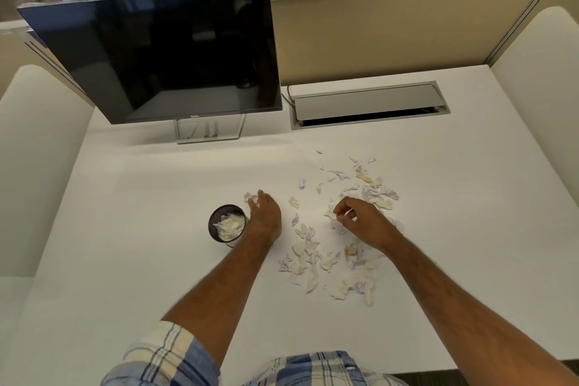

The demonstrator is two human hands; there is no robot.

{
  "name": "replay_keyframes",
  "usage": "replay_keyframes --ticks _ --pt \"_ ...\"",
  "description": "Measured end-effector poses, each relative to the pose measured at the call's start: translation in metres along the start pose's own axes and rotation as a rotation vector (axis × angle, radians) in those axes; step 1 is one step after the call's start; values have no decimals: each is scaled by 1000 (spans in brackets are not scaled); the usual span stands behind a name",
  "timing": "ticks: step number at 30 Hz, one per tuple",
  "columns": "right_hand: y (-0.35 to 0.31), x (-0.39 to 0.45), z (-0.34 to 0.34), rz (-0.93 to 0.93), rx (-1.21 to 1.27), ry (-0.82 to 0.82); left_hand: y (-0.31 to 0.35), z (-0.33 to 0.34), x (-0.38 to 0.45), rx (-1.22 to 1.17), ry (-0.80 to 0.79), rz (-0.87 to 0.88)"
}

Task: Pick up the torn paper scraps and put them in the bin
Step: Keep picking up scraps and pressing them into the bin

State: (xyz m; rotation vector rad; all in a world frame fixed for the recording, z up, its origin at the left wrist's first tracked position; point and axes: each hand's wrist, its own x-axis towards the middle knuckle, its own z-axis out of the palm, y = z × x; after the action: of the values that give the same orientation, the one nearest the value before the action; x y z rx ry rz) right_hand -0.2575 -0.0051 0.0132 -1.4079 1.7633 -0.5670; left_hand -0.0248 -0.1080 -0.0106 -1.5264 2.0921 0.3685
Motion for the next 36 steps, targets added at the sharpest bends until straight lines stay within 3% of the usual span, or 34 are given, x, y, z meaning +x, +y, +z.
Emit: replay_keyframes --ticks 7,10,15,18,26,36 --pt "-6 14 -1 -4 36 -27 2 -2 0 -94 70 -9" --pt "-7 20 0 -7 29 -40 2 1 7 -7 122 10" --pt "-7 23 2 -26 27 -49 3 1 20 -192 47 -136" --pt "-4 21 1 -27 26 -63 4 -3 21 -251 41 -120" --pt "4 17 2 12 28 -64 6 4 10 -235 257 5" --pt "7 10 5 16 15 -86 9 10 -4 -257 291 85"
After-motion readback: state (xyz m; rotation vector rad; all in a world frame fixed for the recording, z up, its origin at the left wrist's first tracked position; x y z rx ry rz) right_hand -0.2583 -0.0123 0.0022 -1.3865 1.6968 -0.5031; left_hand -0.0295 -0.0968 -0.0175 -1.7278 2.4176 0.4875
